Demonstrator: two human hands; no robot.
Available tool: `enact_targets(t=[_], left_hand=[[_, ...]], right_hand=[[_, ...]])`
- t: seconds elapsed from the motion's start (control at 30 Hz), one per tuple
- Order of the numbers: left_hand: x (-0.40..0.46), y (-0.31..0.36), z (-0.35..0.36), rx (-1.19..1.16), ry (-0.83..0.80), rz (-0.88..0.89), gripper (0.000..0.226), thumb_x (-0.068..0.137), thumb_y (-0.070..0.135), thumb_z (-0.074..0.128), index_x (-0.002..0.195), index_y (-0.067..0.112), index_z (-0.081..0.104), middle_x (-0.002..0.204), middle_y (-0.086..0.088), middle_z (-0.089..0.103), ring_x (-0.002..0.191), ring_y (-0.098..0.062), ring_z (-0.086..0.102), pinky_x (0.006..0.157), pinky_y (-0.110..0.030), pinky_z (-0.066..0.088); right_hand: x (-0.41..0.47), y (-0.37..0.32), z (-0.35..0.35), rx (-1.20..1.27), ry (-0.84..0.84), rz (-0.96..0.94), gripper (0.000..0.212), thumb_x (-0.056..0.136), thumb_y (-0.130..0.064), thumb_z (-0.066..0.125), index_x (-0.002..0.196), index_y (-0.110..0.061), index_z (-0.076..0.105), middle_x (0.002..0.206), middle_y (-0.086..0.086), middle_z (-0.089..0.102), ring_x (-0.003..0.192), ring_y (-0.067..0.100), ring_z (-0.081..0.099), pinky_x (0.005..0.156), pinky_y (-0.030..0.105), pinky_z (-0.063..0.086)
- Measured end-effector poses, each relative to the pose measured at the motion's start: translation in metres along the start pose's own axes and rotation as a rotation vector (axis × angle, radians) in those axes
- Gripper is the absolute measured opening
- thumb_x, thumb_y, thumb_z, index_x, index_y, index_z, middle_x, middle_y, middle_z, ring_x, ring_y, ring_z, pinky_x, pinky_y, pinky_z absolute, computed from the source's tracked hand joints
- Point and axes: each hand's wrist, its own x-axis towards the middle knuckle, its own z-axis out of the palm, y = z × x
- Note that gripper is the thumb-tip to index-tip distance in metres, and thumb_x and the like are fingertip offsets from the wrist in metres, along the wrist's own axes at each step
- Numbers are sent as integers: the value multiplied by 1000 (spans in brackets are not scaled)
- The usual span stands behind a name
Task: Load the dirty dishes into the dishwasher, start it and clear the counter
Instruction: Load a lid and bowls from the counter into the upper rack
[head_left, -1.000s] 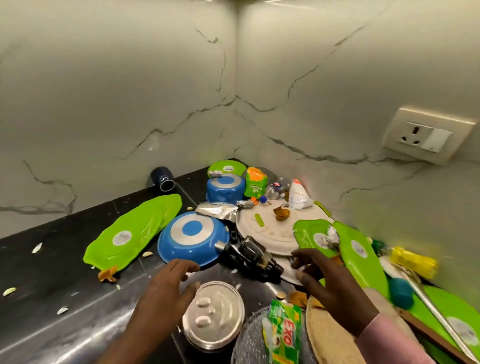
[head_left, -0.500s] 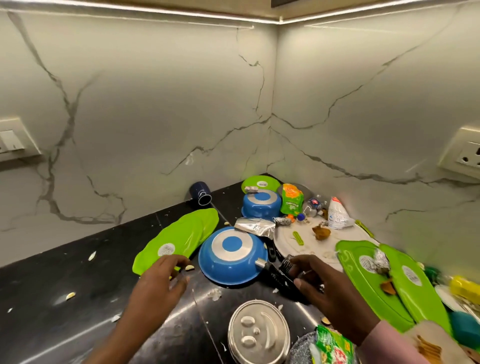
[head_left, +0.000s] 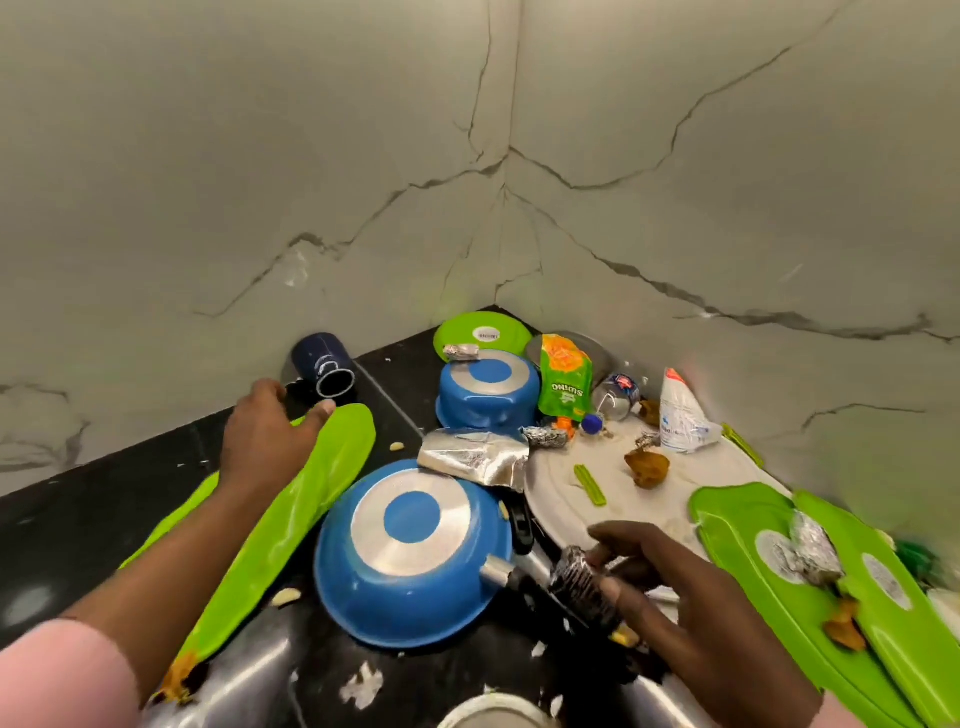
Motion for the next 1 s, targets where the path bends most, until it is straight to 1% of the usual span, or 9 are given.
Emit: enact_targets(t=[0.13, 0.23, 0.37, 0.5, 0.63, 0.73, 0.83, 0.9, 1.0], left_hand=[[47, 6, 58, 47, -7, -145, 77, 81, 54, 67, 120, -8, 42, 120, -35, 54, 113, -52, 51, 91, -53, 43], [71, 9, 90, 26, -14, -259, 91, 81, 57, 66, 132, -10, 31, 132, -36, 46, 123, -53, 43, 97, -55, 40], [93, 11, 106, 2, 51, -343, 93, 83, 44, 71, 139, -11, 21, 139, -36, 38, 128, -53, 36, 101, -56, 36], [100, 8, 118, 40, 114, -372, 83, 82, 26, 76, 137, -10, 25, 134, -39, 40, 123, -57, 39, 98, -61, 37], [101, 20, 125, 75, 117, -344, 103, 73, 47, 80, 140, -5, 21, 137, -40, 34, 121, -60, 37, 98, -64, 34], [103, 38, 128, 20, 146, -319, 97, 78, 40, 77, 140, -7, 20, 138, -41, 32, 124, -59, 35, 101, -63, 31], [106, 42, 131, -36, 159, -307, 88, 76, 31, 80, 136, -5, 26, 134, -39, 38, 119, -59, 41, 97, -63, 36], [105, 41, 129, -66, 178, -292, 83, 74, 30, 82, 131, -1, 31, 131, -37, 42, 112, -59, 47, 94, -63, 40], [94, 44, 120, -127, 197, -234, 75, 74, 34, 78, 130, 4, 37, 133, -31, 45, 113, -54, 49, 95, -60, 41]], right_hand=[[27, 26, -5, -23, -6, 13, 41, 89, -21, 63, 119, -45, 51, 112, -13, 65, 91, 13, 65, 78, 24, 48], [38, 45, -11, -32, 19, 24, 40, 87, -23, 63, 119, -45, 53, 111, -13, 66, 91, 11, 65, 77, 21, 48], [41, 59, -25, -45, 53, 58, 37, 88, -27, 63, 117, -46, 53, 109, -14, 66, 90, 10, 66, 77, 18, 48], [44, 70, -43, -61, 91, 92, 38, 85, -28, 62, 116, -47, 53, 109, -15, 66, 90, 11, 65, 77, 17, 48], [46, 79, -47, -51, 105, 98, 37, 86, -29, 63, 118, -47, 52, 110, -14, 66, 89, 12, 65, 76, 19, 48], [46, 82, -45, -47, 105, 85, 39, 86, -30, 64, 118, -47, 51, 111, -15, 65, 87, 12, 65, 75, 17, 49], [53, 81, -47, -33, 108, 89, 40, 83, -30, 62, 118, -46, 53, 109, -16, 66, 87, 11, 66, 75, 18, 49], [67, 79, -53, -39, 124, 68, 35, 86, -27, 63, 117, -40, 58, 108, -14, 67, 88, 11, 65, 77, 19, 50], [110, 79, -63, -73, 183, 32, 27, 89, -15, 65, 112, -29, 61, 98, -10, 68, 81, 10, 66, 75, 18, 50]])
